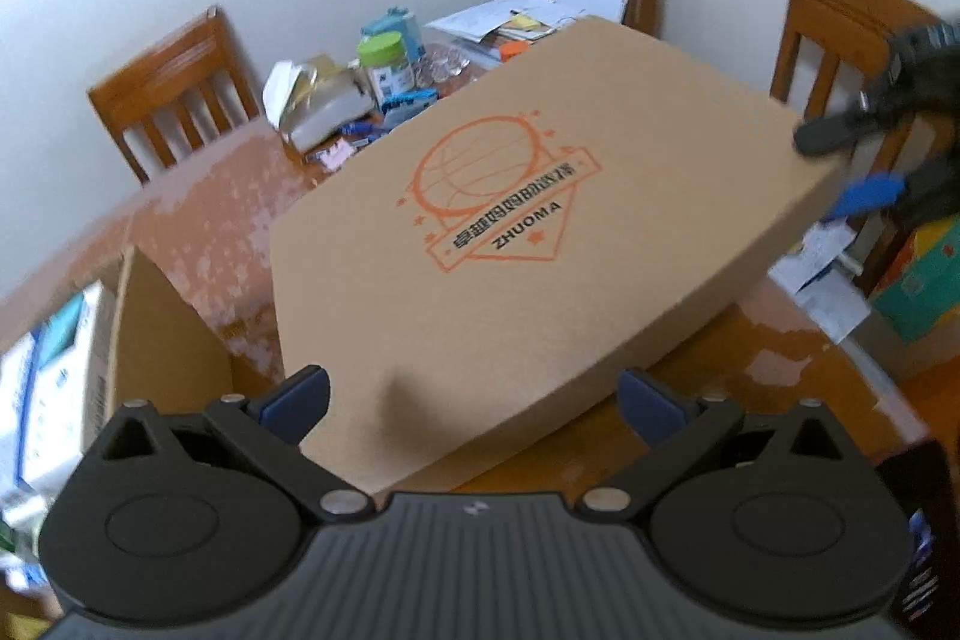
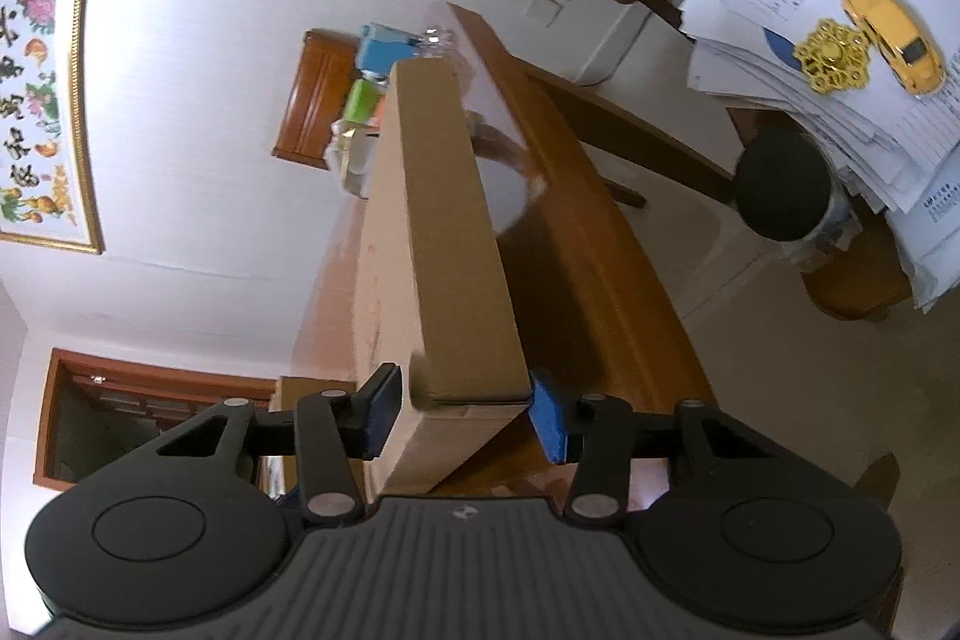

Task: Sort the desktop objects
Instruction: 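Lift the flat brown box up onto its edge with the right gripper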

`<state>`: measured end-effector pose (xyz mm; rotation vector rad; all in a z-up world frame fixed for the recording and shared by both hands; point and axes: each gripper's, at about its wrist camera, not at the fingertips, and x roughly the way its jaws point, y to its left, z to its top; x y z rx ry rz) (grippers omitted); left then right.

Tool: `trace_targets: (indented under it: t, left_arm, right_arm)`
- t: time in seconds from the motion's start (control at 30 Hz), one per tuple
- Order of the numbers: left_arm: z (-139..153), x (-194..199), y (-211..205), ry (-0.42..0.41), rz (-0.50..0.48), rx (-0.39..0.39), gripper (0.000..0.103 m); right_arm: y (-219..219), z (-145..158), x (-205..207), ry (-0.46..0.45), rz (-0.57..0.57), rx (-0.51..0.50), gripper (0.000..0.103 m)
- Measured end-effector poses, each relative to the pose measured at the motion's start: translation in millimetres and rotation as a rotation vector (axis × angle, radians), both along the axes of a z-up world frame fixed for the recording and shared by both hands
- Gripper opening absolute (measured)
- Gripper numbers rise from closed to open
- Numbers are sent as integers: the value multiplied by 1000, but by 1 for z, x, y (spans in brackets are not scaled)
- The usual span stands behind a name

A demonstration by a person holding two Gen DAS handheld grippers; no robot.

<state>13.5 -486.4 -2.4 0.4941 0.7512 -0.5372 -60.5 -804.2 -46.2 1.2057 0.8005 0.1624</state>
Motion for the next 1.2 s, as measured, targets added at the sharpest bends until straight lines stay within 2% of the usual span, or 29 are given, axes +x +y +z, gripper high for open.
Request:
trace_targets:
  t: [0.2,0.5,0.73,0.97,1.2]
  left_arm:
    - [-4,-20,-4,-108,-85,82,102]
    - [-18,-35,-2,-229,-129,159,102]
    - [-31,-29,5,-231,-91,177,102]
    - [-38,-35,2,-334,-103,205,102]
    - [-48,-35,-2,-362,-73,251,102]
  right_arm:
    - [7,22,0,-14,12,-17,52]
    - [22,44,-4,24,4,-45,53]
    - [36,57,-6,34,5,-61,53]
    - [46,65,1,38,11,-68,53]
    - [52,75,5,19,25,-73,54]
